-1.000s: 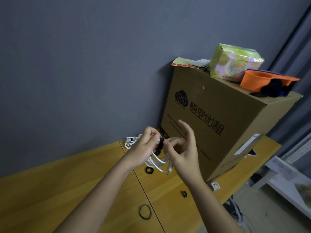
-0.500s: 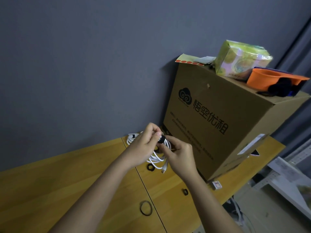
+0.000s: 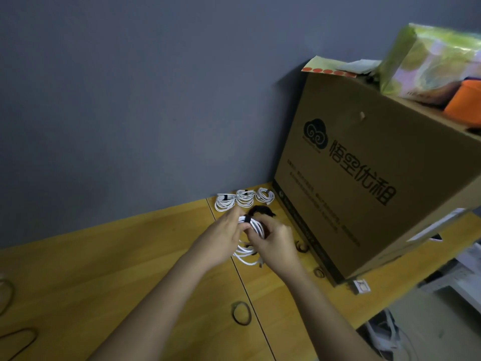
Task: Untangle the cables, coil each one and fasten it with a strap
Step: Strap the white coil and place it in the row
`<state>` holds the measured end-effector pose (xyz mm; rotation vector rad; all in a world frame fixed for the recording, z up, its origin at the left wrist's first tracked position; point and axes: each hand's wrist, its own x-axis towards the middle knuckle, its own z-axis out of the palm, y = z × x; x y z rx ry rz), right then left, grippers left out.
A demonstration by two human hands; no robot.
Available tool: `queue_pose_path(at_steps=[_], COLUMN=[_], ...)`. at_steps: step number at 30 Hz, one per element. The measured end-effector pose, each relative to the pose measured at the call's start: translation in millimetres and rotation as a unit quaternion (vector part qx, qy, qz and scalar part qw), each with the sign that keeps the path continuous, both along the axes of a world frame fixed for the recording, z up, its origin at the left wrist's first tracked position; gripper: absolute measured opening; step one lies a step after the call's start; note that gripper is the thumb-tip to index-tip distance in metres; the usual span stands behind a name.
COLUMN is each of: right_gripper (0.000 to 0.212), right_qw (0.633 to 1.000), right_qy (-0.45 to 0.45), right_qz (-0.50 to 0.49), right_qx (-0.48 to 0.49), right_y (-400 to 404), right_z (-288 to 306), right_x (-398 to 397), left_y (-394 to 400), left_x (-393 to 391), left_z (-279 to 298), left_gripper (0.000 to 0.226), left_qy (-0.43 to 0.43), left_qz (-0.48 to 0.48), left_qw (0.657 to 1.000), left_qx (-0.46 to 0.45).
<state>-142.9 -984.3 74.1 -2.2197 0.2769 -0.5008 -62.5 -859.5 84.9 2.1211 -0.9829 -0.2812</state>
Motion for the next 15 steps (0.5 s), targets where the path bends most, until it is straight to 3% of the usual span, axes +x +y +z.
queue_pose_path(at_steps=[6, 11, 15], right_gripper=[0.038, 0.043, 0.044], right_qw=[0.961, 0.966, 0.939], right_qy=[0.059, 0.077, 0.119], right_qz=[0.039, 0.032, -0.074], right_qx=[0.266, 0.246, 0.314], right_y=[-11.0, -42.7, -89.0], right_z=[-47.2, -73.1, -100.4], right_x=[5.9, 21.2, 54.1], left_y=[-30.3, -69.6, -92.5], left_x=[17.0, 37.2, 65.2], left_z=[-31.2, -63.9, -92.8], left_gripper=[0.006, 0.014, 0.015], left_qy=[-0.004, 0.024, 0.105], left_qz=[0.072, 0.151, 0.232], left_qw=[0.997, 0.988, 0.967], left_qx=[0.016, 0.015, -0.015])
